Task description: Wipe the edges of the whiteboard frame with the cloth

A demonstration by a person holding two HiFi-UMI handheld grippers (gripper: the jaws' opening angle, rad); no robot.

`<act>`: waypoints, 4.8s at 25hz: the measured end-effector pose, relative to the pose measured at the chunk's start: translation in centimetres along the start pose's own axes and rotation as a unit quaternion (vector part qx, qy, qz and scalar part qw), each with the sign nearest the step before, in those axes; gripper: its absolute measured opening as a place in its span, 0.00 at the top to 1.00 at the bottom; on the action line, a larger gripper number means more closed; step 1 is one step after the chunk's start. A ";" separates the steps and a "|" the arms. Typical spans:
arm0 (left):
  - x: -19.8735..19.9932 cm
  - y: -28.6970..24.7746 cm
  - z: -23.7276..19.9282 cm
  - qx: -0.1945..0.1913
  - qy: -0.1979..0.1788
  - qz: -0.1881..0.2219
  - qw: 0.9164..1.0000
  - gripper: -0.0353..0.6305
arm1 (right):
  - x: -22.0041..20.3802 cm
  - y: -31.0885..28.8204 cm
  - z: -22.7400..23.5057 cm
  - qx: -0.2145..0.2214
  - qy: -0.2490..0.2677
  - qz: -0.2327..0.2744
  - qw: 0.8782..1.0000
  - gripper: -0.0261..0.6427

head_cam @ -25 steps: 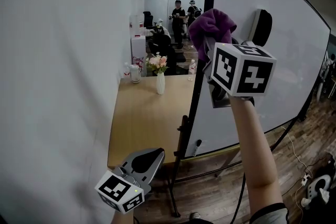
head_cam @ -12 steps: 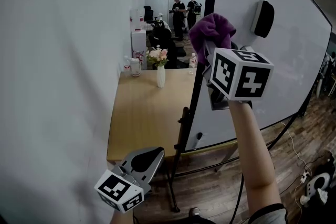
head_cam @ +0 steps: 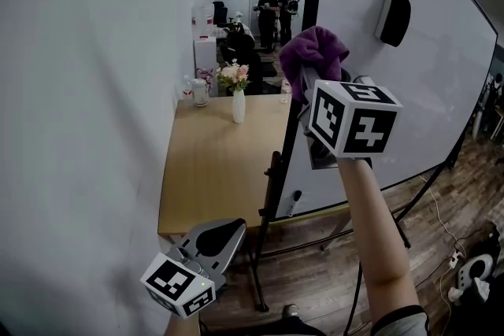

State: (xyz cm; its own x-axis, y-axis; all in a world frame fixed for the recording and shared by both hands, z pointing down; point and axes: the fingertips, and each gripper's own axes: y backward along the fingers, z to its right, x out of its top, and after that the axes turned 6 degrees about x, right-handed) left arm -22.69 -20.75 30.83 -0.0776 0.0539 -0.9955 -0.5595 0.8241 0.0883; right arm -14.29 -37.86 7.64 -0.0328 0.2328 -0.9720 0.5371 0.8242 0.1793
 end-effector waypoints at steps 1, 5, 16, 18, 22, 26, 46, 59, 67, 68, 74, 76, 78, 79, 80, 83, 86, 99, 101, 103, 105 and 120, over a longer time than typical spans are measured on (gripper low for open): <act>-0.1 0.0 0.1 -0.001 -0.001 -0.001 1.000 0.92 | -0.3 0.0 0.0 0.000 -0.002 0.000 1.000 0.87; -0.6 0.0 0.4 -0.007 0.008 -0.007 1.000 0.92 | -1.4 0.2 -0.1 0.002 -0.009 -0.003 1.000 0.87; -1.5 -0.1 1.5 -0.019 0.006 -0.021 1.000 0.92 | -4.9 0.9 -0.5 0.001 -0.011 -0.028 1.000 0.87; -1.7 -0.2 1.8 -0.021 0.005 -0.023 1.000 0.92 | -5.7 1.0 -0.4 0.000 -0.014 -0.033 0.999 0.87; -2.2 -0.2 2.2 -0.023 0.004 -0.028 0.999 0.92 | -7.1 1.2 -0.3 -0.004 -0.017 -0.039 0.999 0.87; -2.7 0.0 2.5 -0.023 0.008 -0.031 0.999 0.92 | -8.2 1.4 -0.3 -0.009 -0.016 -0.042 0.999 0.87; -4.4 0.4 3.1 -0.022 0.024 -0.042 0.999 0.92 | -13.3 2.2 -1.1 -0.016 -0.028 -0.065 0.997 0.87; -5.4 0.6 3.3 -0.019 0.032 -0.051 0.998 0.92 | -17.6 2.8 -1.6 -0.018 -0.031 -0.097 0.995 0.87; -6.5 1.3 3.3 -0.012 0.037 -0.058 0.998 0.92 | -20.4 3.4 -2.0 -0.019 -0.034 -0.115 0.993 0.87; -6.6 1.4 3.3 -0.011 0.038 -0.058 0.998 0.92 | -20.7 3.4 -2.1 -0.019 -0.034 -0.118 0.992 0.87; -7.2 1.6 3.4 -0.008 0.044 -0.061 0.997 0.92 | -22.6 3.8 -2.4 -0.020 -0.032 -0.132 0.990 0.87; -7.4 1.6 3.3 -0.006 0.043 -0.064 0.997 0.92 | -23.3 3.8 -2.4 -0.021 -0.031 -0.135 0.990 0.87; -7.6 1.7 3.3 -0.005 0.045 -0.066 0.997 0.92 | -23.8 3.9 -2.5 -0.021 -0.031 -0.136 0.990 0.87; -7.8 1.7 3.3 -0.004 0.045 -0.066 0.997 0.92 | -24.0 3.9 -2.5 -0.022 -0.033 -0.136 0.990 0.87; -7.9 1.8 3.3 -0.004 0.046 -0.066 0.997 0.92 | -24.1 4.0 -2.6 -0.022 -0.035 -0.135 0.990 0.87; -8.1 1.8 3.2 -0.003 0.049 -0.066 0.997 0.92 | -24.6 4.0 -2.6 -0.023 -0.041 -0.133 0.990 0.87; -8.4 1.7 3.3 -0.002 0.050 -0.069 0.996 0.92 | -25.1 4.2 -2.6 -0.023 -0.046 -0.132 0.990 0.87; -9.5 1.3 3.3 0.002 0.055 -0.077 0.996 0.92 | -28.5 4.8 -3.0 -0.022 -0.053 -0.147 0.988 0.87; -9.6 1.2 3.3 0.002 0.055 -0.078 0.995 0.92 | -29.0 4.9 -3.1 -0.022 -0.050 -0.148 0.987 0.87; -9.8 1.0 3.4 0.001 0.056 -0.079 0.995 0.92 | -29.5 5.0 -3.2 -0.022 -0.048 -0.150 0.987 0.87; -10.0 0.9 3.4 -0.001 0.058 -0.081 0.995 0.92 | -30.0 5.1 -3.2 -0.021 -0.047 -0.152 0.987 0.87; -12.0 0.5 3.0 0.006 0.075 -0.093 0.993 0.92 | -34.8 5.8 -4.0 -0.021 -0.044 -0.177 0.983 0.87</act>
State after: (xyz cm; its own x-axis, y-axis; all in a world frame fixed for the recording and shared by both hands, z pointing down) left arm -19.55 -19.29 42.69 -0.0957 -0.1839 -0.9783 -0.5661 0.8184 -0.0984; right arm -13.35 -39.11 43.08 -0.1380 -0.1168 -0.9835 0.4705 0.8661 -0.1689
